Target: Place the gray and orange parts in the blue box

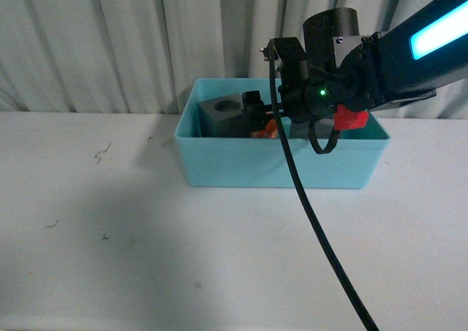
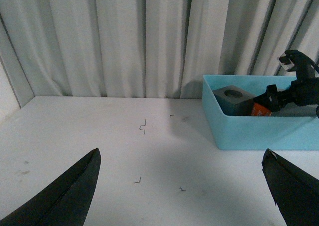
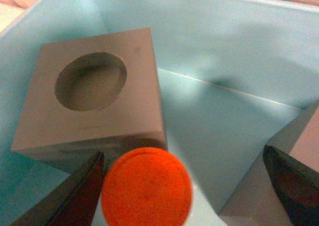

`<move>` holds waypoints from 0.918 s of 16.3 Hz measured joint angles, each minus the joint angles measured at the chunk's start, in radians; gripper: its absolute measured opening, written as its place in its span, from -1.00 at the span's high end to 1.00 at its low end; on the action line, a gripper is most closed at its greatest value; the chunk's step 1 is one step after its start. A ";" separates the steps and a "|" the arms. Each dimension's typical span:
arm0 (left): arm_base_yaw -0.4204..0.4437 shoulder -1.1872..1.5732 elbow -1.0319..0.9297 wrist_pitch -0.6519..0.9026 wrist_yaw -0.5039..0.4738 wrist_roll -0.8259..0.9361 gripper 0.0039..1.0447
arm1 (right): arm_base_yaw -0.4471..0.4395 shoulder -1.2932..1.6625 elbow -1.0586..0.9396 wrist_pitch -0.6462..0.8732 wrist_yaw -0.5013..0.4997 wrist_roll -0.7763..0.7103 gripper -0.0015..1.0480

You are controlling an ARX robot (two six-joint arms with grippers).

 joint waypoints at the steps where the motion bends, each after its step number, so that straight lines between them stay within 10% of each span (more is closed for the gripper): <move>1: 0.000 0.000 0.000 0.000 0.000 0.000 -0.88 | 0.000 -0.005 -0.008 0.007 0.000 0.001 -0.91; 8: 0.000 0.000 0.000 0.000 0.000 0.000 -0.88 | -0.141 -0.857 -0.945 0.417 -0.037 0.047 -0.87; 13: 0.000 0.000 0.000 0.000 0.000 0.000 -0.88 | -0.112 -1.581 -1.651 -0.026 0.168 0.298 -0.87; 15: 0.000 0.000 0.000 0.001 0.002 0.000 -0.88 | -0.118 -1.492 -1.782 0.525 0.290 0.202 -0.53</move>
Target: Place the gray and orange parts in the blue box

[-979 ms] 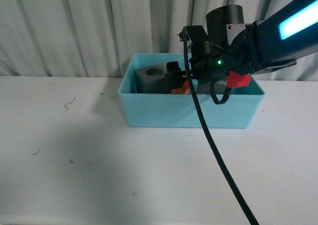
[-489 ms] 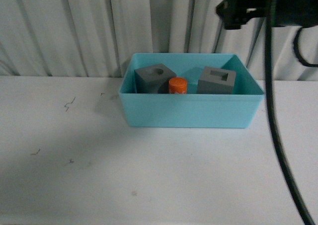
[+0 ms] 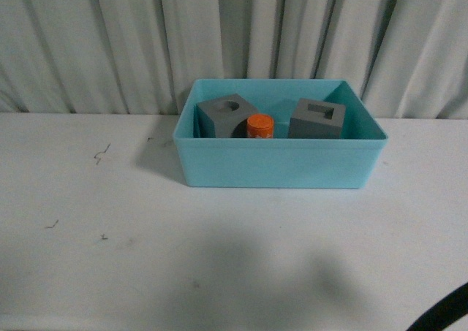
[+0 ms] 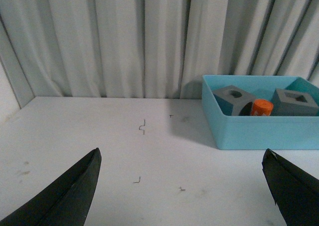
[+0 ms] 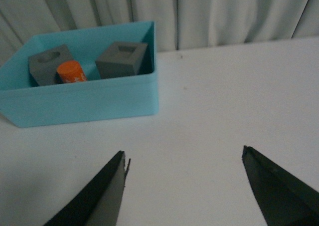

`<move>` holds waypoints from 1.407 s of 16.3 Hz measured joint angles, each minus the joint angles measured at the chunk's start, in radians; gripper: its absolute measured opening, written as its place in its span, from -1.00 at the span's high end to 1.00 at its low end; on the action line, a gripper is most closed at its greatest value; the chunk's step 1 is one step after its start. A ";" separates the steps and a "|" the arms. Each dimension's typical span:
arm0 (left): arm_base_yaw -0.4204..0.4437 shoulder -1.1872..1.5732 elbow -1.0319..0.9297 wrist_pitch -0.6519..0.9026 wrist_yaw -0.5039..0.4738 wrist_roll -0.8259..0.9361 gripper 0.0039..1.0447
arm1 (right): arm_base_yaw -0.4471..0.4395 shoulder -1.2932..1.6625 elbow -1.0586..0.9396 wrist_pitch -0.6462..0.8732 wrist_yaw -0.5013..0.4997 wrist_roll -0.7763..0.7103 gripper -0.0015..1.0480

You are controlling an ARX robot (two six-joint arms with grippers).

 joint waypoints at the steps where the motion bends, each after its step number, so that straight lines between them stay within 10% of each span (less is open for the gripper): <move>1: 0.003 0.000 0.000 -0.003 -0.005 0.000 -0.88 | -0.012 -0.035 -0.091 0.165 -0.004 -0.084 -0.29; 5: 0.003 0.000 0.000 -0.001 -0.002 0.000 -0.88 | -0.077 -0.263 -0.123 0.120 -0.054 -0.157 0.58; 9: 0.003 0.000 0.000 -0.001 -0.003 0.000 -0.88 | -0.132 -0.346 -0.139 0.050 -0.127 -0.166 0.93; 23: 0.002 0.000 0.000 -0.001 -0.002 0.000 -0.88 | -0.181 -0.839 -0.140 -0.405 -0.156 -0.169 0.96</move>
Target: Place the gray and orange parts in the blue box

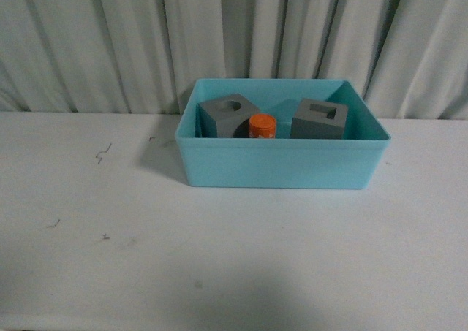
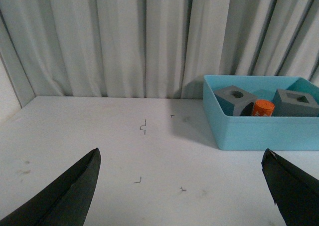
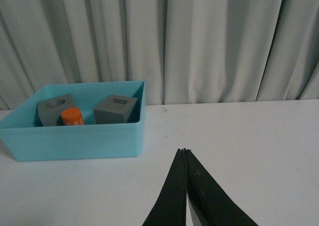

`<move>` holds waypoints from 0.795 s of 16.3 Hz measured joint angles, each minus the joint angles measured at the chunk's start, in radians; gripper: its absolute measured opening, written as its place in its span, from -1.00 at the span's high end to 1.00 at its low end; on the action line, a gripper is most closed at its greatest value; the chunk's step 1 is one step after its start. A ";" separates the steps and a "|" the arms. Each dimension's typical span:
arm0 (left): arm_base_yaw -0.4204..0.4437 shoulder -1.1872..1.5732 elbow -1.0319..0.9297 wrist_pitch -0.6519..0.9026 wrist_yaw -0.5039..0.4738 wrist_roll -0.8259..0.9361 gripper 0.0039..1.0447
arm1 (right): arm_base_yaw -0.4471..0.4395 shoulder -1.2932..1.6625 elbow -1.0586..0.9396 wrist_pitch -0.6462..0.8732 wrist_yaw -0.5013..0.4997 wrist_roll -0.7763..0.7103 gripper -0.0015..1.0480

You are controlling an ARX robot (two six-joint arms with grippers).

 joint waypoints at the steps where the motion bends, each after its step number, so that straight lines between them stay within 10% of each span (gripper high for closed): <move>1: 0.000 0.000 0.000 0.000 0.000 0.000 -0.88 | 0.000 -0.015 0.000 -0.016 0.000 0.000 0.97; 13: 0.000 0.000 0.000 0.000 0.000 0.000 -0.88 | 0.000 -0.247 0.000 -0.258 -0.002 -0.002 0.96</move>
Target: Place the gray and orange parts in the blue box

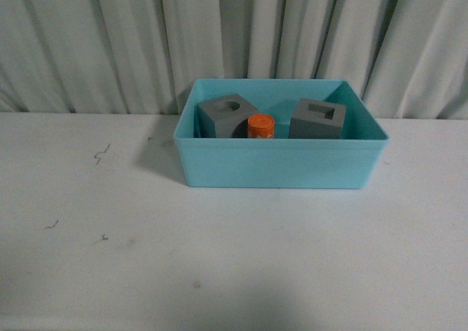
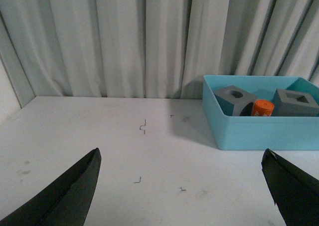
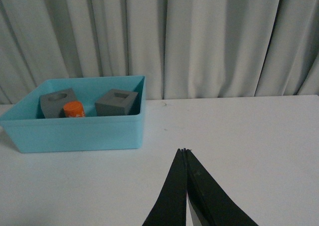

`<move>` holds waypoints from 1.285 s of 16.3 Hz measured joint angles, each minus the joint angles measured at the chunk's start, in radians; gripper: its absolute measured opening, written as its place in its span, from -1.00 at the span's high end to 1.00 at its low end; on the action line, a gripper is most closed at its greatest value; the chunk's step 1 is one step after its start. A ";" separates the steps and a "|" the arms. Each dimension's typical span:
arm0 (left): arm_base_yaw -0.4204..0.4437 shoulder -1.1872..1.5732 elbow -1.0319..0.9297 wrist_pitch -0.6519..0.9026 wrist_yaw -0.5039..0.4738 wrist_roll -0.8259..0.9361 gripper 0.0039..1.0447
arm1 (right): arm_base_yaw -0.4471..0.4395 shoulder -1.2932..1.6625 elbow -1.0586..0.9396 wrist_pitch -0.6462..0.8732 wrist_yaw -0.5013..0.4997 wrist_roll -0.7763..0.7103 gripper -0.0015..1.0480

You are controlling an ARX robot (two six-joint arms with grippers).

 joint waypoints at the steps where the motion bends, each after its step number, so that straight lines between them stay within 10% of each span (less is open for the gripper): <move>1: 0.000 0.000 0.000 0.000 0.000 0.000 -0.88 | 0.000 0.000 0.000 0.001 0.000 0.000 0.96; 3: 0.000 0.000 0.000 0.000 0.000 0.000 -0.88 | 0.000 0.000 0.000 0.001 0.000 0.000 0.96; 4: 0.000 0.000 0.000 0.000 0.000 0.000 -0.88 | 0.000 0.000 0.000 0.001 0.000 0.000 0.50; 8: 0.000 0.000 0.000 0.000 0.000 0.000 -0.88 | 0.000 0.000 0.000 0.001 0.000 0.000 -0.26; 9: 0.000 0.000 0.000 0.000 0.000 0.000 -0.88 | 0.000 0.000 0.000 0.001 0.000 0.000 -0.87; 21: 0.000 0.000 0.000 0.000 0.000 0.000 -0.88 | 0.000 0.000 0.000 0.001 0.000 0.000 -0.87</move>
